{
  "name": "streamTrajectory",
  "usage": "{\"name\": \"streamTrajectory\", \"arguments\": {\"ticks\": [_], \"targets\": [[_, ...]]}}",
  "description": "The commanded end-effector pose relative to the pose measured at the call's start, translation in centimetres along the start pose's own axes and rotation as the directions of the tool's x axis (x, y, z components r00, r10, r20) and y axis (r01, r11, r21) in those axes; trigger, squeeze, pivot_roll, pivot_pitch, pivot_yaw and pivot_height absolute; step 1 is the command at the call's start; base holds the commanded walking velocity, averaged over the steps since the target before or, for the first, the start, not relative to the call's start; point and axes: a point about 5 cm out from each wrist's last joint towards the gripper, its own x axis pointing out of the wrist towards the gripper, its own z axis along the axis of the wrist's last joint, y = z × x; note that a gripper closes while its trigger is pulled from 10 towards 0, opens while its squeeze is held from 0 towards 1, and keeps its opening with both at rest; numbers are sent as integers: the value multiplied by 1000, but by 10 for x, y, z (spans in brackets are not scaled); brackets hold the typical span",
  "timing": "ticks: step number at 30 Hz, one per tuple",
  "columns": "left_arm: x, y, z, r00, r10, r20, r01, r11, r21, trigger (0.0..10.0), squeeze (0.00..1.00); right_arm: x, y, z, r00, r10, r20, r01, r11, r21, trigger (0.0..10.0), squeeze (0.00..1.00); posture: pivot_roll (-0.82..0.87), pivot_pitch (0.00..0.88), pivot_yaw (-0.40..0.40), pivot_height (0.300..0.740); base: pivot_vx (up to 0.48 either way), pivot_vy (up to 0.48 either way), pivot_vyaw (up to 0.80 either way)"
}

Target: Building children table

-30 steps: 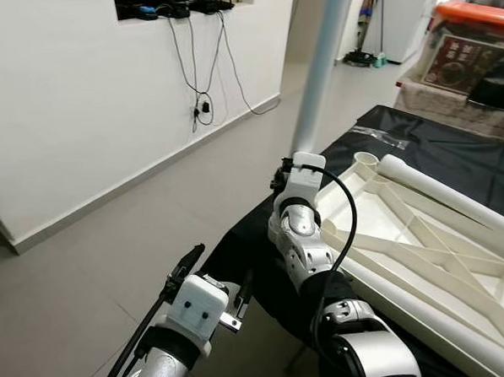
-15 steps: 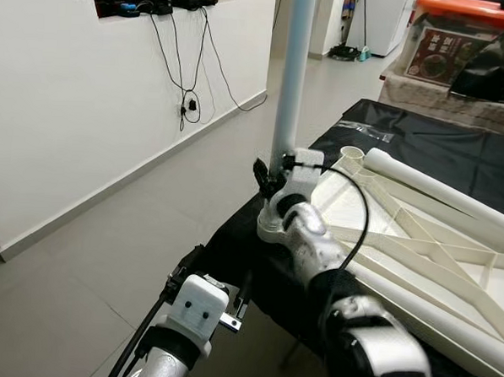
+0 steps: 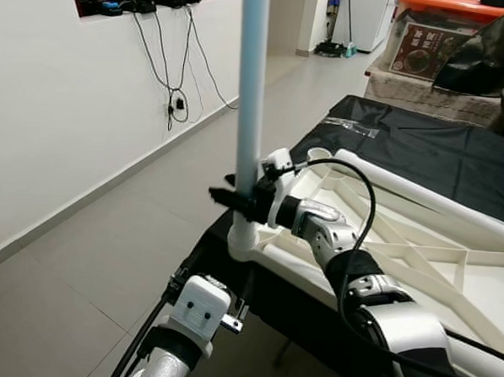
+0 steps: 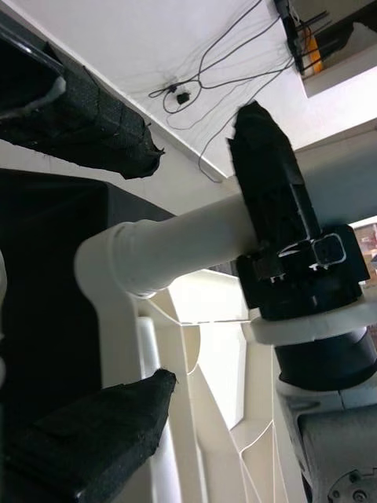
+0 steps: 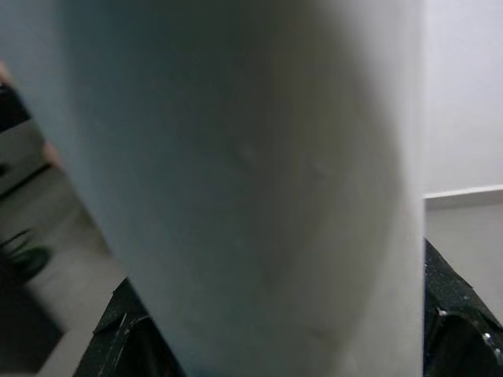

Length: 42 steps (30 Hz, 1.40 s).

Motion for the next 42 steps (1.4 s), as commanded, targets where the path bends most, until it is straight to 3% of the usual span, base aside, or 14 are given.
{"name": "streamTrajectory", "arguments": {"ticks": [1,2,3,12,15,17,21,22,27,34,35,38,39,42], "targets": [[-1,1,-2,1000,14,-8,-14,1000,-5,10000,0,10,11,0,991,126,-42,-127,992,-11,10000,0,94,17,-41,740,0,0,0],[-1,1,-2,1000,14,-8,-14,1000,-5,10000,0,10,11,0,991,126,-42,-127,992,-11,10000,0,94,17,-41,740,0,0,0],[-2,1,-2,1000,14,-9,-14,1000,-4,10000,0,10,12,1,987,155,-39,-156,987,-29,0,0,94,17,-41,740,0,0,0],[-1,0,-2,1000,15,-7,-15,1000,-6,10000,0,12,0,4,992,-118,35,119,992,-48,0,0,86,6,-38,740,0,0,0],[-1,1,-3,1000,19,-7,-19,1000,-4,10000,0,3,-15,-2,924,-379,38,381,923,-58,0,0,89,4,-43,740,0,0,0],[-1,1,-3,1000,19,-8,-19,1000,-3,10000,0,-5,-24,-5,843,-537,37,538,841,-60,0,0,76,1,-34,740,0,0,0],[-2,1,-4,1000,13,-9,-13,1000,-4,10000,0,-52,-51,-12,368,-929,42,929,369,11,0,0,76,0,-34,740,0,0,0],[-2,1,-4,1000,13,-9,-13,1000,-4,10000,0,-52,-51,-12,368,-929,42,929,369,11,0,0,76,0,-34,740,0,0,0],[-1,1,-4,1000,11,-8,-11,1000,-3,10000,0,-70,-52,-12,69,-997,44,990,73,121,0,0,77,0,-30,740,0,0,0],[-1,0,-5,1000,8,-7,-8,1000,-3,10000,0,-63,-48,-8,1,-999,49,991,8,132,0,0,77,0,-30,740,0,0,0],[-1,0,-5,1000,7,-7,-7,1000,-5,10000,0,-54,-44,-6,59,-995,85,982,73,175,10000,0,76,4,-30,740,0,0,0],[-1,0,-5,1000,6,-8,-6,1000,-4,10000,0,-51,-42,-3,83,-990,114,979,103,177,10000,0,75,8,-31,740,0,0,0],[-1,0,-4,1000,7,-8,-7,1000,-5,10000,0,-46,-39,-1,128,-981,149,970,155,186,10000,1000,75,8,-31,740,0,0,0],[-1,0,-5,1000,7,-9,-7,1000,-6,10000,0,-39,-34,9,198,-950,241,958,240,159,10000,1000,75,8,-31,740,0,0,0]]}}
